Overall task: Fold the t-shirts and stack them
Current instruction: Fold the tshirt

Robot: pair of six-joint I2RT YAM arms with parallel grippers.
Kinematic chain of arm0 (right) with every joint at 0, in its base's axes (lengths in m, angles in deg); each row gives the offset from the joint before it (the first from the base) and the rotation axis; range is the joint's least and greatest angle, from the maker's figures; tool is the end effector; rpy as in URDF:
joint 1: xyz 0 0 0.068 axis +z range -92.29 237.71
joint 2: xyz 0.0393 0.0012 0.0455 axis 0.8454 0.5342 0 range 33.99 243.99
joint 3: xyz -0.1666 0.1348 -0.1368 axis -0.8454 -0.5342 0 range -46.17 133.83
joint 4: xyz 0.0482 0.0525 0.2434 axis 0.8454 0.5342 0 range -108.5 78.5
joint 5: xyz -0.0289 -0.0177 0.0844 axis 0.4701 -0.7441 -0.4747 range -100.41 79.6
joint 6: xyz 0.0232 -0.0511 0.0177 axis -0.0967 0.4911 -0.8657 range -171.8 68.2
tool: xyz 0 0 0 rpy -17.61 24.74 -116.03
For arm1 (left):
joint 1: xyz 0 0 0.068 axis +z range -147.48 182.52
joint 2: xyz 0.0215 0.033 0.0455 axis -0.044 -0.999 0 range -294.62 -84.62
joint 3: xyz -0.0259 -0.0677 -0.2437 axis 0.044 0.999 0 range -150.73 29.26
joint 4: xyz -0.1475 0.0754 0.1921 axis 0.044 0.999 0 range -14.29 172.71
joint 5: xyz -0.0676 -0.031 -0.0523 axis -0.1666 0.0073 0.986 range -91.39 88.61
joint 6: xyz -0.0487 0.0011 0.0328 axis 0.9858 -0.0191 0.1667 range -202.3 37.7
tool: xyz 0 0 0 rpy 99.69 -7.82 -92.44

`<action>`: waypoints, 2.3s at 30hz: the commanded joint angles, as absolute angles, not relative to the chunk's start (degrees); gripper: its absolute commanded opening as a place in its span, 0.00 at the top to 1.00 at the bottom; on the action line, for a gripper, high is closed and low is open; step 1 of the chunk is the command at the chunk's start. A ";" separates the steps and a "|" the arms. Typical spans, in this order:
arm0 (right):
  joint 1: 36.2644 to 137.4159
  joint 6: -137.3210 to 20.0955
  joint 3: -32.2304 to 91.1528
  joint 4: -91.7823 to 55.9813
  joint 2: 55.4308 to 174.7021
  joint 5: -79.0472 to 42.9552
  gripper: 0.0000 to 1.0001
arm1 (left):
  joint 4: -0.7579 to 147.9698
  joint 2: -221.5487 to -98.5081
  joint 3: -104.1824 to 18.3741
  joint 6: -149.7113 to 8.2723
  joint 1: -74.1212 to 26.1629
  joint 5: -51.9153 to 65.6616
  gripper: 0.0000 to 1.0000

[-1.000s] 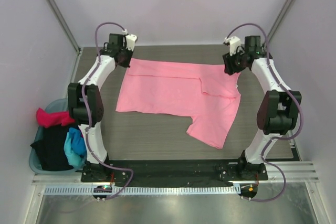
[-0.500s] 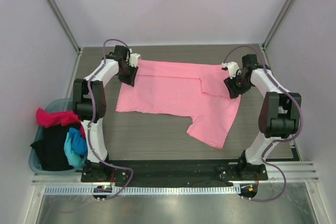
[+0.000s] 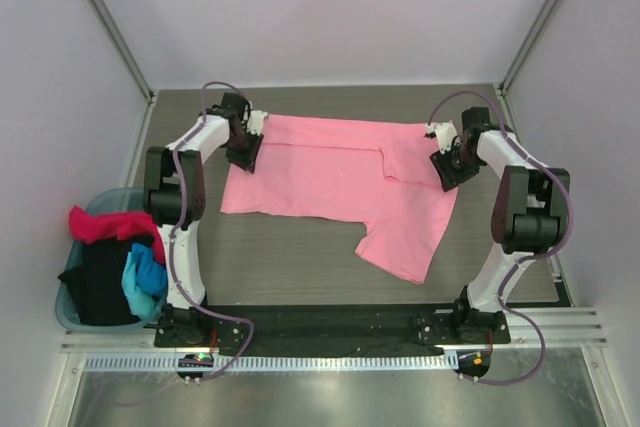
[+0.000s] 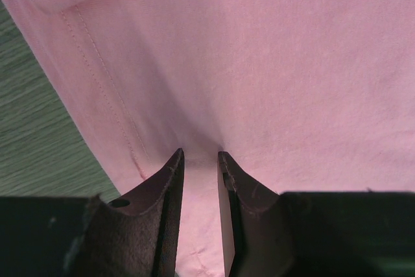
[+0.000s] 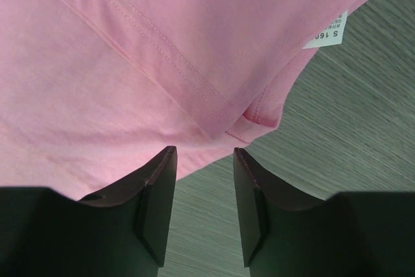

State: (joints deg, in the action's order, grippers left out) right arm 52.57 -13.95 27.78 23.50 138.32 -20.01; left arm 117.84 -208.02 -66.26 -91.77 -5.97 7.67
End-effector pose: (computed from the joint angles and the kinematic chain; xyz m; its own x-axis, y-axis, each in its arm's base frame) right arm 0.3494 -0.0243 0.1720 -0.7730 -0.5378 -0.3366 -0.5524 0.8314 -0.0600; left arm 0.4260 -0.0704 0.1513 -0.8840 0.2962 -0.3617 0.3493 0.9327 -0.0898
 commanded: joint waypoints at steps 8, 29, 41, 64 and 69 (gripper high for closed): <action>51.74 -14.62 32.14 22.29 140.95 -21.30 0.64 | 118.16 -207.58 -64.87 -92.23 -5.83 6.35 0.72; 51.65 -16.82 33.63 22.72 142.36 -22.71 0.95 | 117.63 -206.97 -63.64 -92.58 -5.92 5.73 0.72; 51.74 -17.78 33.98 26.59 134.98 -23.76 0.99 | 116.84 -206.35 -63.37 -92.67 -5.92 6.34 0.72; 51.65 -18.58 36.18 31.33 127.07 -21.57 0.59 | 117.37 -203.19 -62.58 -93.54 -5.74 5.91 0.71; 51.30 -13.85 34.09 31.42 117.68 -24.98 0.55 | 116.75 -197.39 -63.20 -94.69 -5.22 6.52 0.70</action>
